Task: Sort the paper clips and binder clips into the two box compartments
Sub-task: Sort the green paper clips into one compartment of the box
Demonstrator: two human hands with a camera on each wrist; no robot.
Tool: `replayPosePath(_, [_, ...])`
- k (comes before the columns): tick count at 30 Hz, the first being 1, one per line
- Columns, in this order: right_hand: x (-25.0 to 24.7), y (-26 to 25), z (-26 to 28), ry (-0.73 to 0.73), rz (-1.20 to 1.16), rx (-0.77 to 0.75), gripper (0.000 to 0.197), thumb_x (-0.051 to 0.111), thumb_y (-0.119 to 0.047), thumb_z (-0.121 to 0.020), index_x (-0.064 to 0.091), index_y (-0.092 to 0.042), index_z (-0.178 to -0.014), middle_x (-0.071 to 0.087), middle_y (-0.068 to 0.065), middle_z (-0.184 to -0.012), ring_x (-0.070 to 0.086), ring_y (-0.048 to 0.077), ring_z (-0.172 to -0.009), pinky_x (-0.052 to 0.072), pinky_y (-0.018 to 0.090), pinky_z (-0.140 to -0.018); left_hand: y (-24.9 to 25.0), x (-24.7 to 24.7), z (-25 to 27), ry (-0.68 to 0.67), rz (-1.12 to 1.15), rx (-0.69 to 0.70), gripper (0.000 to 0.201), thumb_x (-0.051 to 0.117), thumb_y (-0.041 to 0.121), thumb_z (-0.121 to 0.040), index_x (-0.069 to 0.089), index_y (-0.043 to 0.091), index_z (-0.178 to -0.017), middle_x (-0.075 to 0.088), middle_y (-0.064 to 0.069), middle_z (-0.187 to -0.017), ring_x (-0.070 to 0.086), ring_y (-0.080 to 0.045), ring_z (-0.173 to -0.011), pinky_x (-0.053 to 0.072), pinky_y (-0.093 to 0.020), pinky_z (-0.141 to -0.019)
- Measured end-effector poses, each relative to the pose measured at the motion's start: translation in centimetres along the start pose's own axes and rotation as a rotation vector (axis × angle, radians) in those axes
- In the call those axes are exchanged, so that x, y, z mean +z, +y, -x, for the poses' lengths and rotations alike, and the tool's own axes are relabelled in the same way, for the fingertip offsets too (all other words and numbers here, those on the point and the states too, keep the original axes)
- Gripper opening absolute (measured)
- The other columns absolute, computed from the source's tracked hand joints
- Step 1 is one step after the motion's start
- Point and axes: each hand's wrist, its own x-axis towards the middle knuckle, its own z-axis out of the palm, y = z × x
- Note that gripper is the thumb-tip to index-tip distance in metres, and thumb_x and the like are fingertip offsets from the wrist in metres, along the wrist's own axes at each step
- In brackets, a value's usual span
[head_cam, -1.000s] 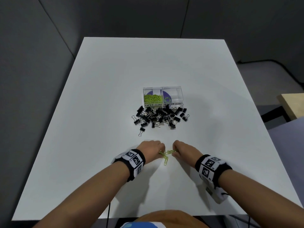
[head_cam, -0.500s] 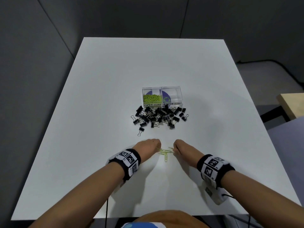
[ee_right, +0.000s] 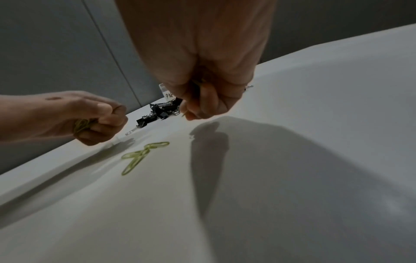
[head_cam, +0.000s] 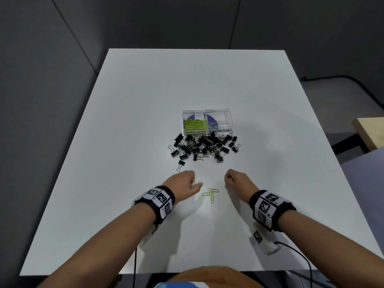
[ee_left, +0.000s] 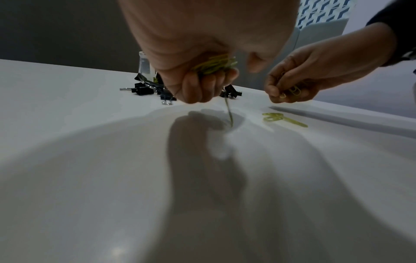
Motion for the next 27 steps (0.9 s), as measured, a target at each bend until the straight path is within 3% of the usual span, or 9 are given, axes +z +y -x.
replayPosePath(3, [0.0,-0.3,-0.1,0.042,0.024,0.040,0.021,0.035,-0.005,-0.091,0.042,-0.005,-0.071,0.049,0.011,-0.073,0.042,0.021,-0.069,0.032,0.031,-0.065,0.0,-0.2,-0.3,-0.053,-0.114,0.012,0.024,0.037,0.026,-0.099,0.048,0.005,-0.097,0.056,-0.013,-0.095,0.052,-0.028,-0.082,0.038,-0.032,-0.071])
replayPosePath(7, [0.3,-0.7,-0.2,0.074,-0.019,0.054,0.024,0.038,-0.005,-0.087,0.038,-0.008,-0.063,0.042,0.007,-0.064,0.035,0.019,-0.060,0.027,0.030,-0.056,0.1,-0.4,0.2,-0.025,0.007,0.029,0.015,0.030,0.023,-0.101,0.030,0.012,-0.091,0.041,0.000,-0.069,0.039,-0.019,-0.066,0.032,-0.029,-0.064])
replayPosePath(10, [0.5,-0.9,-0.3,0.045,-0.062,0.069,0.017,0.040,-0.009,-0.092,0.056,-0.009,-0.084,0.051,-0.001,-0.071,0.045,0.005,-0.055,0.032,0.016,-0.050,-0.4,-0.8,0.2,-0.043,-0.003,0.026,0.017,0.030,0.028,-0.102,0.028,0.014,-0.093,0.039,0.003,-0.064,0.039,-0.019,-0.064,0.032,-0.030,-0.064])
replayPosePath(14, [1.2,-1.1,0.0,0.008,-0.251,0.093,0.024,0.032,-0.003,-0.095,0.055,-0.007,-0.091,0.050,0.005,-0.069,0.043,-0.001,-0.033,0.032,0.011,-0.035,-1.9,-1.1,0.3,-0.037,-0.091,0.005,0.032,0.027,0.035,-0.102,0.042,0.007,-0.100,0.050,-0.004,-0.075,0.048,-0.024,-0.072,0.036,-0.031,-0.066])
replayPosePath(16, [1.3,-1.2,0.2,0.008,-0.178,0.046,0.026,0.032,-0.004,-0.096,0.058,-0.006,-0.093,0.060,0.012,-0.083,0.048,-0.002,-0.050,0.035,0.010,-0.043,-2.7,-1.0,0.5,-0.043,-0.112,-0.007,0.036,0.026,0.031,-0.103,0.048,0.002,-0.106,0.059,-0.015,-0.093,0.056,-0.029,-0.086,0.041,-0.034,-0.075])
replayPosePath(20, [1.6,-1.5,0.6,-0.031,0.232,-0.067,0.025,0.041,-0.024,-0.097,0.057,-0.005,-0.099,0.066,0.011,-0.099,0.059,0.025,-0.089,0.037,0.027,-0.067,-3.6,-0.1,1.0,-0.054,-0.078,-0.039,0.028,0.032,0.023,-0.100,0.051,0.009,-0.115,0.063,-0.009,-0.114,0.059,-0.026,-0.102,0.044,-0.032,-0.087])
replayPosePath(22, [1.9,-1.6,1.1,-0.027,0.348,-0.066,0.033,0.044,-0.039,-0.095,0.053,-0.008,-0.104,0.063,0.004,-0.095,0.058,0.025,-0.085,0.037,0.028,-0.069,-3.8,0.1,1.8,-0.090,-0.043,-0.037,0.032,0.041,0.033,-0.097,0.045,0.015,-0.123,0.063,-0.006,-0.111,0.060,-0.024,-0.100,0.044,-0.031,-0.086])
replayPosePath(24, [2.1,-1.4,1.5,-0.058,0.433,-0.076,0.046,0.053,-0.049,-0.087,0.046,-0.012,-0.114,0.062,0.002,-0.098,0.055,0.022,-0.082,0.037,0.028,-0.068,-3.9,0.1,2.8,-0.149,-0.047,-0.026,0.056,0.057,0.043,-0.086,0.035,0.020,-0.132,0.061,-0.005,-0.115,0.059,-0.024,-0.103,0.043,-0.031,-0.088])
replayPosePath(27, [2.6,-0.5,1.7,-0.107,0.502,-0.087,0.056,0.059,-0.049,-0.082,0.039,-0.013,-0.120,0.065,0.006,-0.104,0.061,0.027,-0.090,0.038,0.028,-0.068,-3.9,0.6,3.6,-0.132,-0.112,-0.024,0.073,0.068,0.048,-0.076,0.033,0.021,-0.134,0.054,0.001,-0.126,0.055,-0.022,-0.110,0.042,-0.031,-0.091])
